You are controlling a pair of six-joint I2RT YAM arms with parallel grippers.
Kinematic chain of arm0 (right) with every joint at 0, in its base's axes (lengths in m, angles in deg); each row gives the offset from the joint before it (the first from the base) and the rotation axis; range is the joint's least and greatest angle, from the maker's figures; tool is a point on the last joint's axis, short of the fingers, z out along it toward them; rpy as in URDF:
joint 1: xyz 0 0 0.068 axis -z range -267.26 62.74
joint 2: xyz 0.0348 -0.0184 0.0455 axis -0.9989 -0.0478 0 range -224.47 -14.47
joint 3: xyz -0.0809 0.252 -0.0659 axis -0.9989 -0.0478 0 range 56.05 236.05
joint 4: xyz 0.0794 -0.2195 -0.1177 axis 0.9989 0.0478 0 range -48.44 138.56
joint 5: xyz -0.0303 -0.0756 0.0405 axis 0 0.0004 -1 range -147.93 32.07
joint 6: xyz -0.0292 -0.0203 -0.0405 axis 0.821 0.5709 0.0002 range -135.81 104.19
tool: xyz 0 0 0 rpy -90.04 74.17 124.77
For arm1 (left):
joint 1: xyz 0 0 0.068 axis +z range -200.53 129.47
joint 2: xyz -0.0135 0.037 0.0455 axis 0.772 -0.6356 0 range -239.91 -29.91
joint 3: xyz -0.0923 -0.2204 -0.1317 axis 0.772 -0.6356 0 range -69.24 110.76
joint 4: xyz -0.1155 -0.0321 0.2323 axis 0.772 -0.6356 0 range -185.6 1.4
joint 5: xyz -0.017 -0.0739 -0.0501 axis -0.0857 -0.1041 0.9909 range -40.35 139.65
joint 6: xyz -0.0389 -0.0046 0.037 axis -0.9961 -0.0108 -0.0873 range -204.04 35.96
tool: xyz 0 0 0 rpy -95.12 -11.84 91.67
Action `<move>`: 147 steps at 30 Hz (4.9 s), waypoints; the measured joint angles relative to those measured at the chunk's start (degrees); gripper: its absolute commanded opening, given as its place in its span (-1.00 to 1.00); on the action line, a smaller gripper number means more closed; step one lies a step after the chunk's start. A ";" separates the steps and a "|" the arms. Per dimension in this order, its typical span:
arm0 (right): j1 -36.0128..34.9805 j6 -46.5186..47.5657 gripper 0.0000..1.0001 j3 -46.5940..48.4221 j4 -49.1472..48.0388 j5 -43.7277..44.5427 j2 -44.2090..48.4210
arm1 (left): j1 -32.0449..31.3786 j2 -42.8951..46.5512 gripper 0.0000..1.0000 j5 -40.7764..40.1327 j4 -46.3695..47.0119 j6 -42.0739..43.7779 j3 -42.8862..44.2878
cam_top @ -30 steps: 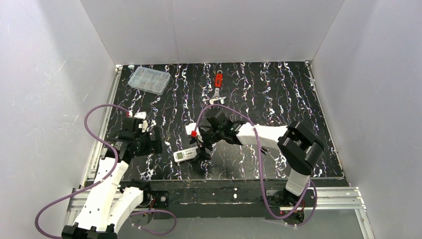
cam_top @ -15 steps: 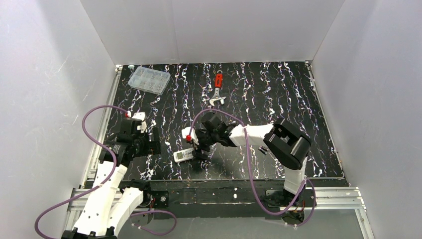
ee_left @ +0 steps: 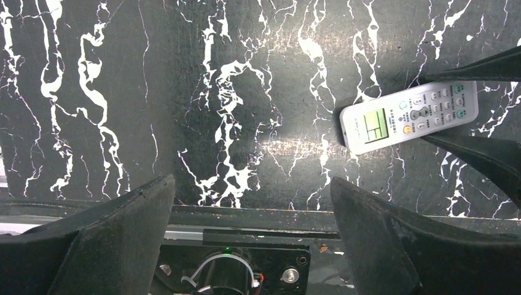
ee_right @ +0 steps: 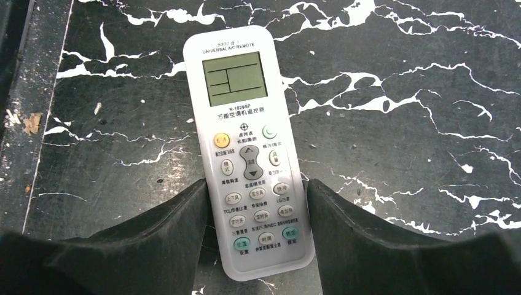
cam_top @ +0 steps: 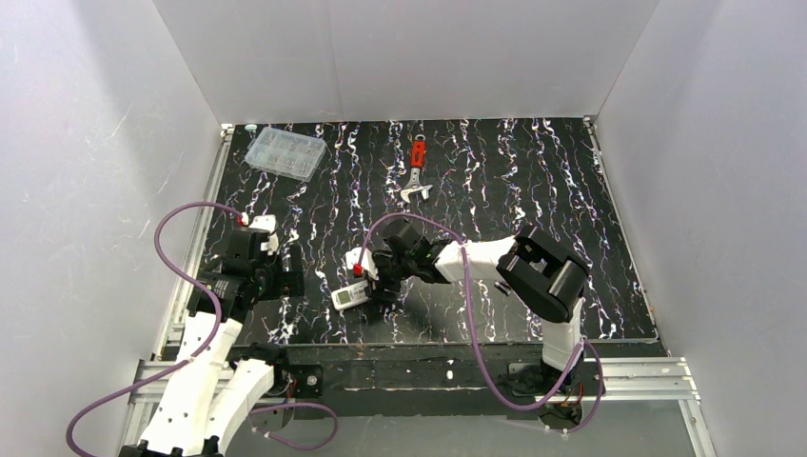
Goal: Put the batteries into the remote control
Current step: Pick up the remote control from the center of the board, then adjust the remote control.
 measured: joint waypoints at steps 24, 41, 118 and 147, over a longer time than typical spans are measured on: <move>0.92 0.46 0.49 -1.09 2.51 -2.10 0.48 | 0.00 0.17 0.99 -0.74 -0.57 0.35 -0.07; 0.94 -3.39 -0.63 -2.60 3.80 -1.46 2.54 | 0.15 0.83 0.99 -2.47 -0.76 -0.57 -0.11; -1.88 -51.84 0.32 -5.60 4.90 12.61 30.12 | -5.27 -0.98 -1.00 24.68 32.06 -58.55 -9.44; -14.62 -10.56 0.29 -8.35 -4.94 30.03 29.42 | -5.33 -4.72 -1.00 15.34 3.45 -60.39 2.21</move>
